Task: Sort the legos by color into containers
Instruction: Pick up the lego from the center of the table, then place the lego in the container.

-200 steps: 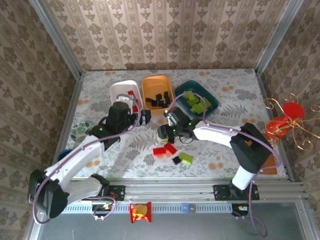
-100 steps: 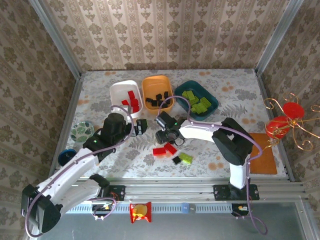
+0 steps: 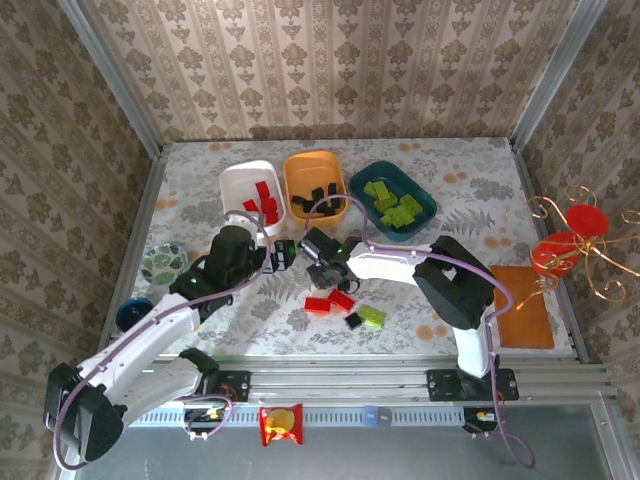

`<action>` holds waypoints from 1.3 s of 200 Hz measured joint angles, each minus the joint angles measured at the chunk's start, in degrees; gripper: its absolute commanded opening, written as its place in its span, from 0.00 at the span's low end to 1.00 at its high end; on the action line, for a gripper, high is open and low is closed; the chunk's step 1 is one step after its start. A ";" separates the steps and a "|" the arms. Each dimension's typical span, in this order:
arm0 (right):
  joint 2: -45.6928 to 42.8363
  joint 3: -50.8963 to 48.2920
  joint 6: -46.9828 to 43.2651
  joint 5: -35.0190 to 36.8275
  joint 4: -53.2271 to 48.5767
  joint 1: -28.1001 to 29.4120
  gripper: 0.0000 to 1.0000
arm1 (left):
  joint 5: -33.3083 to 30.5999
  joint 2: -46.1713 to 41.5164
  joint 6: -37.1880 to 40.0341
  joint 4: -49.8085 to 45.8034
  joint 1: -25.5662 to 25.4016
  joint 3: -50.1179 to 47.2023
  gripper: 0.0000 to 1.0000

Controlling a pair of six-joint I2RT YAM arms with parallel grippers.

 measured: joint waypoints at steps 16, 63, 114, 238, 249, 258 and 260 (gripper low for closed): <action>-0.24 -0.48 0.00 -0.70 1.77 -0.26 0.28 | 0.00 -0.33 0.00 -0.04 0.00 -0.26 1.00; -9.81 -5.53 0.24 -4.59 6.75 -3.76 0.27 | -0.22 -1.31 0.00 -0.13 0.00 -0.52 1.00; -19.56 -6.10 1.18 -6.40 11.21 -19.69 0.26 | 0.76 -1.60 0.00 -0.15 0.07 -0.66 1.00; -4.09 9.75 2.21 -0.22 2.51 -34.25 0.70 | 3.69 2.49 0.02 -3.61 -3.21 -0.98 0.99; -5.01 8.74 2.32 -0.35 2.73 -34.05 0.70 | 3.85 3.80 0.07 -3.78 -4.42 -0.94 0.98; -6.43 7.04 2.43 -0.48 3.21 -33.81 0.70 | 3.89 5.11 0.26 -4.02 -5.68 -0.68 0.98; -6.71 6.78 2.43 -0.52 3.21 -33.79 0.70 | 3.96 5.49 0.35 -4.07 -5.99 -0.57 0.97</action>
